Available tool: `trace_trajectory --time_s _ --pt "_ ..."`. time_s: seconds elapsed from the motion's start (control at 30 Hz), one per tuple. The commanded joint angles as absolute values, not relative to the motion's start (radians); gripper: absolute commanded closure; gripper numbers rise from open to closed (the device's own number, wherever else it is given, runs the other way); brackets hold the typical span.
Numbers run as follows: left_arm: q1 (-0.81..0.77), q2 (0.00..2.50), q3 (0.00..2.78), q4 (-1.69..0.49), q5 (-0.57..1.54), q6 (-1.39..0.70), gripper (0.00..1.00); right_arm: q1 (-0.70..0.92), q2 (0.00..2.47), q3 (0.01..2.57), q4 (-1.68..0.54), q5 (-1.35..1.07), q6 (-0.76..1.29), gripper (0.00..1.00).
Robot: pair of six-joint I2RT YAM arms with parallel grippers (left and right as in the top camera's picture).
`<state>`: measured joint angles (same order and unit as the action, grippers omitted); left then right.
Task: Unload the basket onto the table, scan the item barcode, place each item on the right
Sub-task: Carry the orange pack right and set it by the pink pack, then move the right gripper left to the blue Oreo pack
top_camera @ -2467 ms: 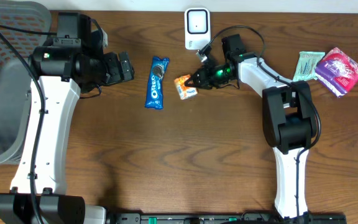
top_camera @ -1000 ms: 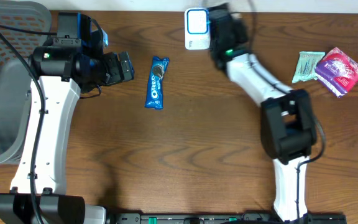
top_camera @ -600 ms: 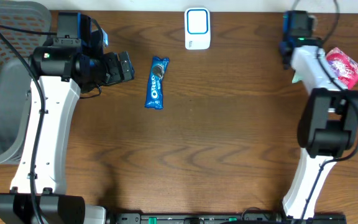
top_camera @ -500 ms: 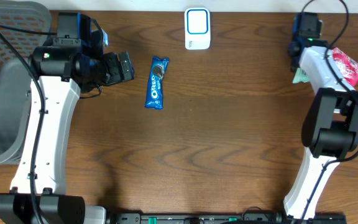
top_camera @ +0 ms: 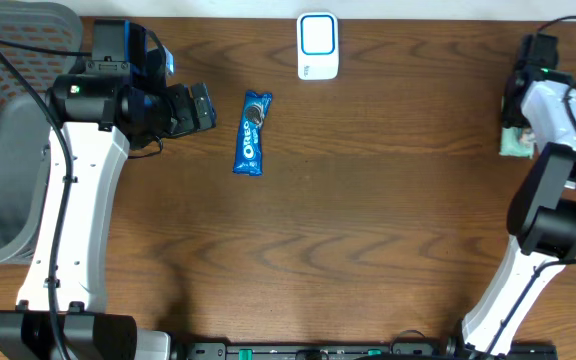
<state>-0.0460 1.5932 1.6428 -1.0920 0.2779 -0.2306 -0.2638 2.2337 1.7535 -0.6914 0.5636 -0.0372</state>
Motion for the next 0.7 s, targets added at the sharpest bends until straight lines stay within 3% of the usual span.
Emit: trace_trajectory --time_s 0.0,0.03,0.1,0.27,0.5,0.67 --pt "-0.044 1.596 1.64 -1.092 0.268 -0.218 0.02 -0.283 2.198 1.764 -0.697 0.566 -0.041 0.59" --pt "-0.044 1.596 1.64 -1.092 0.268 -0.218 0.02 -0.284 2.198 1.765 -0.697 0.566 -0.041 0.48" --pt "-0.044 1.596 1.64 -1.092 0.268 -0.218 0.02 -0.282 2.198 1.765 -0.696 0.566 -0.041 0.4" --pt "-0.044 1.596 1.64 -1.092 0.268 -0.218 0.02 -0.274 2.181 1.765 -0.696 0.564 -0.01 0.01" --pt "-0.044 1.596 1.641 -1.092 0.268 -0.218 0.02 -0.234 2.053 1.765 -0.691 0.339 0.057 0.01" --pt "-0.044 1.596 1.64 -1.092 0.268 -0.218 0.02 -0.188 1.931 1.765 -0.685 -0.031 0.059 0.01"
